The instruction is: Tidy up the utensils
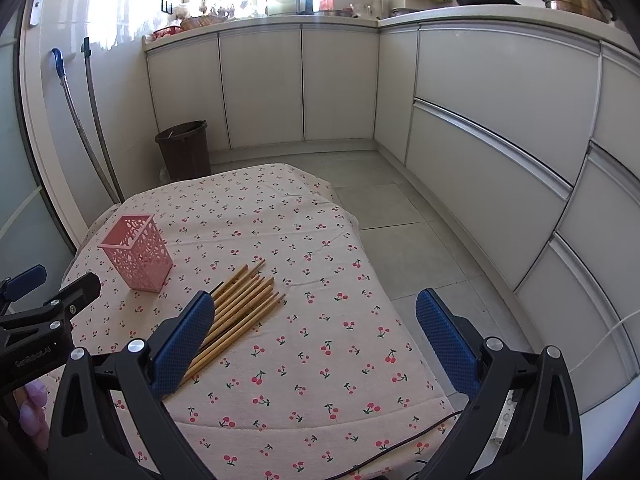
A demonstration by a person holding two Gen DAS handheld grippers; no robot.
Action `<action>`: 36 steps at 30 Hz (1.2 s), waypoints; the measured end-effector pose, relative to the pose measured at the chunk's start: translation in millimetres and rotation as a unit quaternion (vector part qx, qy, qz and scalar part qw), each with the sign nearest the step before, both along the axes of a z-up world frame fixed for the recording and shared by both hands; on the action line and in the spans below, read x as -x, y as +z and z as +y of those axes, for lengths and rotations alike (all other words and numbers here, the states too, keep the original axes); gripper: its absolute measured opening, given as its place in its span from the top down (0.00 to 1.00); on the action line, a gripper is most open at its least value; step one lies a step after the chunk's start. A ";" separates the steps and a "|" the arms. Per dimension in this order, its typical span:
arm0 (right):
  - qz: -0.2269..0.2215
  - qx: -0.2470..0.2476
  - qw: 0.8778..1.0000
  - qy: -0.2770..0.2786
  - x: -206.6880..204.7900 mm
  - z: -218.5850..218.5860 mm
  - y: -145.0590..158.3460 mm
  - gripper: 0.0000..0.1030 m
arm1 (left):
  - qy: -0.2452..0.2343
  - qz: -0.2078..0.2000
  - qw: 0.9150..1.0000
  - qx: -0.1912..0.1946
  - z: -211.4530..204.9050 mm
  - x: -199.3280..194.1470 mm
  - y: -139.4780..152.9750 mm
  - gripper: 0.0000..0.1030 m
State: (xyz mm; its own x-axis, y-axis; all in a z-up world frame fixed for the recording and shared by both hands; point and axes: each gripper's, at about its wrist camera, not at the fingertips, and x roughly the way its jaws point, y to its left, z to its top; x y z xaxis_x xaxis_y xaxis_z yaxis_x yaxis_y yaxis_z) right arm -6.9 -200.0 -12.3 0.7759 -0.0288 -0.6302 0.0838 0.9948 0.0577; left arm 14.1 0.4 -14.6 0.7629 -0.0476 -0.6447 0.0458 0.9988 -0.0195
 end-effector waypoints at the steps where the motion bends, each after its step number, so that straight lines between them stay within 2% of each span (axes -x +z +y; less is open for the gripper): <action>1: 0.002 -0.009 1.000 0.000 -1.4 -2.2 2.1 0.05 | -0.011 0.005 1.000 0.005 0.5 -3.2 -0.6 0.07; 3: 0.001 -0.035 0.999 -0.001 -3.8 -10.2 9.7 0.05 | -0.043 0.011 0.999 0.009 -1.4 -10.9 0.0 0.07; 7: -0.026 -0.088 0.996 0.001 -11.5 -28.7 35.7 0.05 | -0.124 0.038 0.991 -0.029 -23.1 -32.2 -1.9 0.07; 9: -0.035 -0.107 0.994 0.002 -18.6 -38.1 49.4 0.05 | -0.160 0.087 0.983 -0.014 -32.0 -49.7 -6.7 0.07; 10: -0.039 -0.113 0.993 0.001 -22.8 -42.9 55.7 0.05 | -0.181 0.117 0.976 -0.004 -38.1 -61.5 -8.7 0.07; 13: -0.053 -0.141 0.989 0.004 -34.7 -59.8 68.7 0.05 | -0.208 0.150 0.967 -0.003 -57.5 -90.5 -5.6 0.07; 16: -0.059 -0.199 0.978 0.017 -38.9 -80.4 56.3 0.05 | -0.228 0.187 0.955 -0.014 -79.8 -120.5 -5.1 0.07; 17: -0.055 -0.219 0.974 0.020 -39.8 -86.2 46.4 0.05 | -0.231 0.197 0.953 -0.021 -85.8 -128.6 -6.9 0.08; 19: -0.009 -0.254 0.967 0.000 -49.5 -93.8 26.4 0.05 | -0.228 0.224 0.947 -0.036 -97.3 -148.6 -17.2 0.11; 21: 0.020 -0.298 0.954 0.005 -55.9 -99.5 14.4 0.05 | -0.208 0.263 0.941 -0.051 -102.4 -170.6 -35.7 0.20; 22: 0.030 -0.311 0.950 0.008 -57.7 -100.3 10.3 0.05 | -0.198 0.285 0.936 -0.055 -103.1 -179.8 -46.8 0.27; 23: 0.036 -0.319 0.947 0.010 -58.7 -101.7 7.9 0.05 | -0.191 0.306 0.931 -0.058 -103.4 -188.4 -57.6 0.36; 25: 0.040 -0.328 0.944 0.007 -58.6 -103.8 6.6 0.05 | -0.172 0.334 0.924 -0.076 -101.0 -202.3 -79.4 0.44; 29: 0.047 -0.333 0.942 0.006 -59.7 -102.4 5.4 0.05 | -0.151 0.355 0.916 -0.110 -91.4 -215.0 -106.1 0.64; 36: 0.086 -0.382 0.920 0.000 -67.3 -102.8 -7.6 0.05 | -0.161 0.346 0.916 -0.122 -89.1 -222.2 -108.6 0.74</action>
